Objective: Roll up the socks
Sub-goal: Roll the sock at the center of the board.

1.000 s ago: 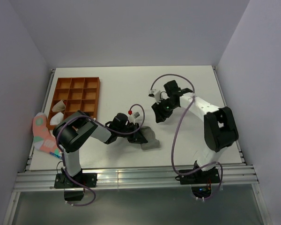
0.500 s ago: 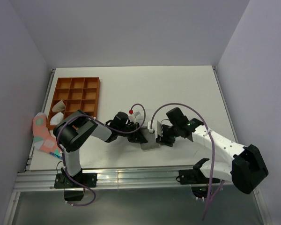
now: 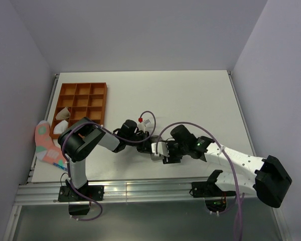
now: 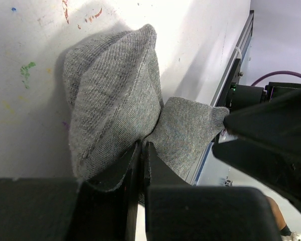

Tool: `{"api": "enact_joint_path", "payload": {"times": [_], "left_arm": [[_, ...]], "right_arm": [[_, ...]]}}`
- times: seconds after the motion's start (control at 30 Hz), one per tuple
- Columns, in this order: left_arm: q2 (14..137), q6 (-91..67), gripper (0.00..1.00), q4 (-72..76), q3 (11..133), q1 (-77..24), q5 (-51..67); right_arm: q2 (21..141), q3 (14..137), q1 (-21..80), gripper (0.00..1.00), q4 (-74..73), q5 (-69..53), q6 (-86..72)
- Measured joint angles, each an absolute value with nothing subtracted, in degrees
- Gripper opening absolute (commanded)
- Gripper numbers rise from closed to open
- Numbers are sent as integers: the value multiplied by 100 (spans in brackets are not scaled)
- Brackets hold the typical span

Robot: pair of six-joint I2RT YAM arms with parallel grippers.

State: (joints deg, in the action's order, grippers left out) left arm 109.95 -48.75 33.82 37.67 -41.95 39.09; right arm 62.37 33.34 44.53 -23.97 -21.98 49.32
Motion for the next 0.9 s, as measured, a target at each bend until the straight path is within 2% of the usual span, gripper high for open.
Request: {"api": "enact_joint_path", "payload": {"times": [0.23, 0.47, 0.73, 0.9], "left_arm": [[11015, -4877, 0, 3409, 3767, -4182, 3946], [11032, -4875, 0, 3426, 3767, -4174, 3970], [11065, -4875, 0, 3470, 3769, -4152, 4032], [11078, -4875, 0, 3489, 3769, -4143, 4060]], "right_arm": [[6305, 3264, 5017, 61, -2152, -1940, 4840], [6908, 3273, 5343, 61, -1879, -1726, 4777], [7325, 3417, 5358, 57, -1660, -1496, 4713], [7498, 3489, 5376, 51, -1579, -1389, 4685]]}}
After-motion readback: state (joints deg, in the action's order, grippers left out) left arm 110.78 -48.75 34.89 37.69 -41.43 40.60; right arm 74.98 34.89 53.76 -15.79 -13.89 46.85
